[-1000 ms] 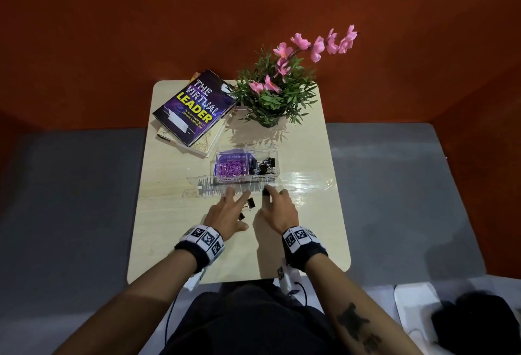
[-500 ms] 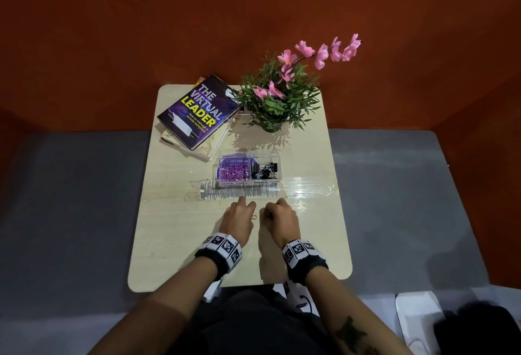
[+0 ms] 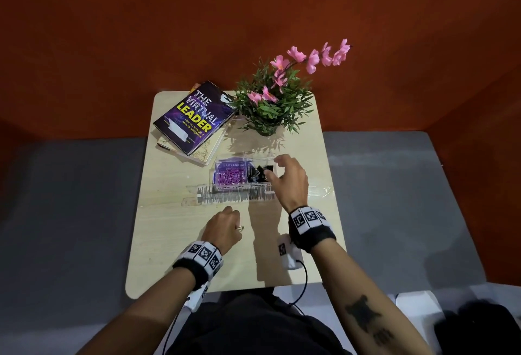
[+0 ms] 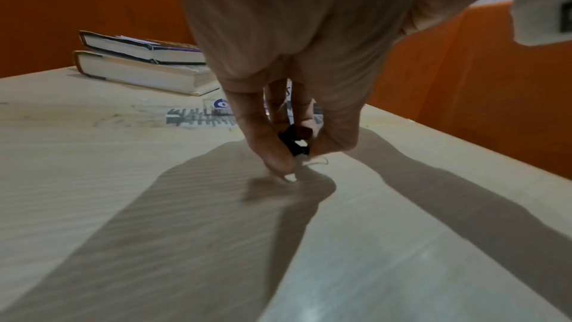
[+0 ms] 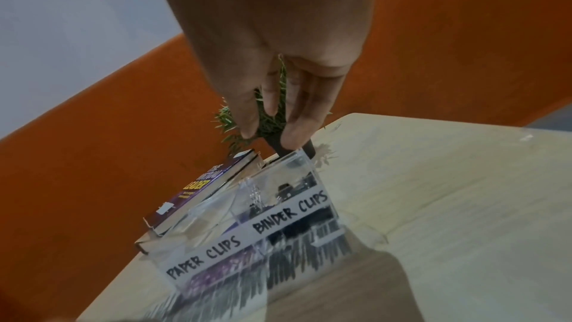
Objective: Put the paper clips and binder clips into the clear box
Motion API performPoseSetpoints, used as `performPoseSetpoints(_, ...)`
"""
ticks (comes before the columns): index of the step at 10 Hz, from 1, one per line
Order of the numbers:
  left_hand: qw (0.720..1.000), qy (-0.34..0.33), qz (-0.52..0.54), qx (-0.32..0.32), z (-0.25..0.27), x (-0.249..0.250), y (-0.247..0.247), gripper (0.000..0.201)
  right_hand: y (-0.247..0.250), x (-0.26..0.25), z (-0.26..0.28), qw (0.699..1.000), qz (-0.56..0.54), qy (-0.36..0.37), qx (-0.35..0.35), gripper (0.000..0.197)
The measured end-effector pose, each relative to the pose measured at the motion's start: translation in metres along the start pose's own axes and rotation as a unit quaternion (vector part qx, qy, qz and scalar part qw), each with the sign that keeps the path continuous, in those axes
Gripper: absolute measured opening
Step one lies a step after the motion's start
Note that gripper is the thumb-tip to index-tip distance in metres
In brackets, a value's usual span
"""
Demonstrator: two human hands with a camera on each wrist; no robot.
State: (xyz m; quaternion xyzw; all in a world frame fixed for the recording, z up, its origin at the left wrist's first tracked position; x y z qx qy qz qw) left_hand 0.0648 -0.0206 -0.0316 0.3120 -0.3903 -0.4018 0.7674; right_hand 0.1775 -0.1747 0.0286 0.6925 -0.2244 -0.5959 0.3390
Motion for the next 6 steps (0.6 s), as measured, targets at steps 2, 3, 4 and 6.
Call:
performPoseSetpoints(2, 0.991, -0.042, 0.108, 0.062, -0.01, 0.043, 0.05, 0.016, 0.021, 0.035, 0.056, 0.986, 0.066, 0.029, -0.147, 0.017)
performPoseSetpoints(3, 0.983, -0.081, 0.119, 0.109, -0.031, 0.075, 0.077, 0.012, 0.037, 0.054, 0.103, 0.955, 0.071, 0.002, -0.287, 0.008)
performPoseSetpoints(4, 0.986, -0.083, 0.102, 0.104, -0.05, 0.088, 0.083, 0.018, 0.046, 0.071, 0.152, 0.91, 0.093, -0.016, -0.404, 0.014)
performPoseSetpoints(6, 0.986, -0.084, 0.108, 0.1, -0.028, 0.07, 0.067, 0.03, 0.046, 0.108, 0.226, 0.835, 0.144, -0.099, -0.522, 0.013)
Point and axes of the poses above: each hand's wrist, its own z-axis away from the middle knuckle, its own y-axis out of the back of the hand, x = y × z, the point moved 2 cm from there along -z, towards the middle knuckle, and after that the axes turned 10 degrees about y, right-handed, at the moved point
